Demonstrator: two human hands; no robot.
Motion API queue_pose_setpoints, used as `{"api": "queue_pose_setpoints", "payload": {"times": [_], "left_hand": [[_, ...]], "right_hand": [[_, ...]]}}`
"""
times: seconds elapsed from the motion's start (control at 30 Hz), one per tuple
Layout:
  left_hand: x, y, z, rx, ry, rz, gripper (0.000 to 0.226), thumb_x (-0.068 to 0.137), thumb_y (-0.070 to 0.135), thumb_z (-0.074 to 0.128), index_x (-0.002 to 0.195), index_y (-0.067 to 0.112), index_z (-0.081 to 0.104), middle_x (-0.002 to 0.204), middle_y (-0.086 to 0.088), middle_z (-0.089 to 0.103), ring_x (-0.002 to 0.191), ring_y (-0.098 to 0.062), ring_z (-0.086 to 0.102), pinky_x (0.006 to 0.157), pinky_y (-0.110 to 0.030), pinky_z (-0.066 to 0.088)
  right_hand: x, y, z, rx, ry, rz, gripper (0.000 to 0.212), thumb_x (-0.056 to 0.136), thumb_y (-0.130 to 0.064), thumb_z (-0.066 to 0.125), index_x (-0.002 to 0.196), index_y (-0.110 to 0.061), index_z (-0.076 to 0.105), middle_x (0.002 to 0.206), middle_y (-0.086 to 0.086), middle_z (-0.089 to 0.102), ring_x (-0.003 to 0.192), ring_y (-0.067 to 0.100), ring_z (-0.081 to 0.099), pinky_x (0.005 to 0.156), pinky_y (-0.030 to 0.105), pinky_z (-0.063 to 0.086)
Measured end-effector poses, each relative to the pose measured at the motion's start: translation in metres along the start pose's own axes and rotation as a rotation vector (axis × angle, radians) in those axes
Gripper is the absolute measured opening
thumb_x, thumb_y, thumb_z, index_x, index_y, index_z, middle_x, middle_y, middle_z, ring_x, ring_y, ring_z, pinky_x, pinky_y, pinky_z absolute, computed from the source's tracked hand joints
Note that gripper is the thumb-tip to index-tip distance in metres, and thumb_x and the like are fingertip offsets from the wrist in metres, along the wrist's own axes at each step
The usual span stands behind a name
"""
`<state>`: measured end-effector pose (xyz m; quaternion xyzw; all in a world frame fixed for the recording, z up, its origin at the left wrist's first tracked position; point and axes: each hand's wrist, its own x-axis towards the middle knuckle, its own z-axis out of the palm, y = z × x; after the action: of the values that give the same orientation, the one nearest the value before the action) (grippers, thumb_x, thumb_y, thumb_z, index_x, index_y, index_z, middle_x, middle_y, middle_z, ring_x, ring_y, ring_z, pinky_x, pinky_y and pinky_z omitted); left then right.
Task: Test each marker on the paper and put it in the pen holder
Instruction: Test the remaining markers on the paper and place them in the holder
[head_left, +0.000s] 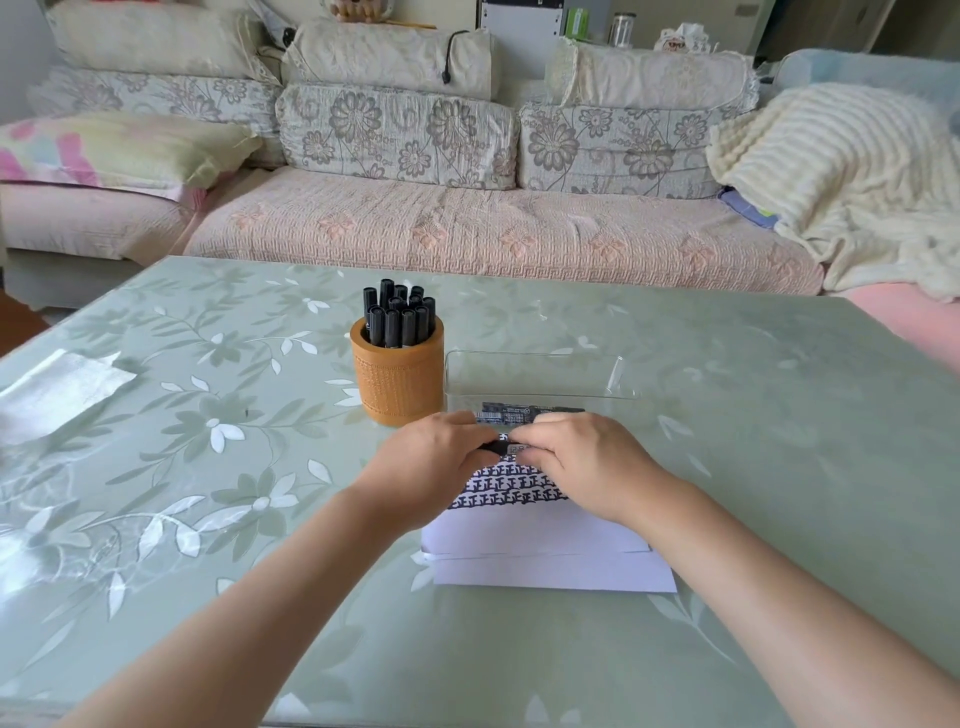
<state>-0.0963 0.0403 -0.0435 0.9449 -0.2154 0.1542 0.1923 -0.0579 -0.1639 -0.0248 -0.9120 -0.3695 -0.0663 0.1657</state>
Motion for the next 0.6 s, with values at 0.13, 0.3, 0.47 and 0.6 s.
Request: {"api": "queue_pose_setpoints", "payload": {"times": [0.13,0.3,0.47,0.6], "left_hand": [[0.002,0.0,-0.005,-0.211,-0.094,-0.138,0.027,0.097,0.028,0.053,0.075,0.013,0.058,0.067,-0.001,0.055,0.063,-0.019,0.049,0.062,-0.041,0.042],[0.001,-0.009,-0.009,-0.102,0.0,0.005,0.023,0.095,0.034,0.055,0.096,0.017,0.071,0.074,0.004,0.058,0.071,-0.012,0.051,0.063,-0.027,0.041],[-0.003,-0.015,-0.01,-0.044,-0.027,0.075,0.041,0.096,0.047,0.038,0.096,0.02,0.068,0.078,0.008,0.059,0.074,-0.011,0.053,0.064,-0.028,0.044],[-0.004,-0.011,-0.012,-0.158,-0.066,0.009,0.029,0.098,0.037,0.048,0.089,0.015,0.066,0.073,0.004,0.057,0.071,-0.013,0.051,0.065,-0.034,0.043]], "right_hand": [[0.0,0.005,0.002,-0.202,0.16,-0.205,0.015,0.083,-0.02,0.072,0.099,-0.021,0.071,0.072,-0.004,0.059,0.064,0.024,0.052,0.055,0.025,0.035],[0.002,-0.004,0.0,-0.054,0.073,-0.051,0.019,0.097,-0.036,0.055,0.106,-0.027,0.068,0.086,-0.006,0.065,0.081,0.02,0.058,0.062,0.03,0.037],[0.004,-0.008,-0.003,0.185,-0.154,0.142,0.022,0.098,-0.045,0.049,0.098,-0.03,0.065,0.072,-0.007,0.06,0.073,0.016,0.054,0.069,0.034,0.045],[0.003,-0.003,0.0,-0.082,0.072,-0.09,0.02,0.094,-0.034,0.059,0.11,-0.029,0.069,0.086,-0.007,0.065,0.082,0.021,0.061,0.062,0.03,0.043]]}}
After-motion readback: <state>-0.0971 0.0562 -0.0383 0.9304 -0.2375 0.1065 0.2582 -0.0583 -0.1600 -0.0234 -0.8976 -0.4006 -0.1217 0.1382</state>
